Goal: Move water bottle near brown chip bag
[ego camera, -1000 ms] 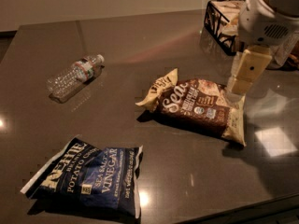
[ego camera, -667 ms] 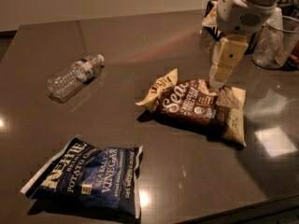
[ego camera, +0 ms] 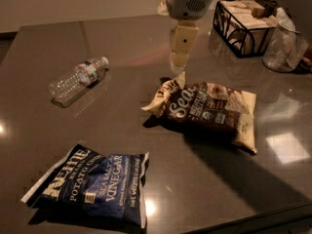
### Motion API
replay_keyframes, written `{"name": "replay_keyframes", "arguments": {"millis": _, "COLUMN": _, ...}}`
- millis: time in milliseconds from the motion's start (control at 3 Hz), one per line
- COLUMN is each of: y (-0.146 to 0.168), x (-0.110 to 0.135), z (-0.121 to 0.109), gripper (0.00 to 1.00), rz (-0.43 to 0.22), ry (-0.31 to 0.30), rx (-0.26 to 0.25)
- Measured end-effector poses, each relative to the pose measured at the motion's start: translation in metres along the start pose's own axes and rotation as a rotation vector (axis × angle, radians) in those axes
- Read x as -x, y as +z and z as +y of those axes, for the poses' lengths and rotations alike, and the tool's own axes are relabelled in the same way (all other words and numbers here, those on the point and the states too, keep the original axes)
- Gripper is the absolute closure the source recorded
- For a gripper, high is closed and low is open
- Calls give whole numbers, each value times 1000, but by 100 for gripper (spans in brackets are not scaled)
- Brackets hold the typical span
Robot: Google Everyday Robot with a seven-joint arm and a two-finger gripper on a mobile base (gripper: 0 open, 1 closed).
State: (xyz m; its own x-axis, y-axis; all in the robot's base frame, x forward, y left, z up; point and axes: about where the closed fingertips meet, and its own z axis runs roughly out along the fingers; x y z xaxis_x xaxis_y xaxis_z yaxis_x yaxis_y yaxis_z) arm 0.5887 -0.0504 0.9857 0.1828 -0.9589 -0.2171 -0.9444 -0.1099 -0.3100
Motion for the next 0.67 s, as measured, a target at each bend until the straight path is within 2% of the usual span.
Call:
{"name": "replay_keyframes", "arguments": {"millis": 333, "y": 21, "x": 51, "z": -9, "gripper": 0, "rz": -29, "ry": -128, "rx": 2}}
{"name": "replay_keyframes", "arguments": {"millis": 667, "y": 54, "x": 99, "z": -13, "gripper": 0, "rz": -32, "ry": -264, "rx": 30}}
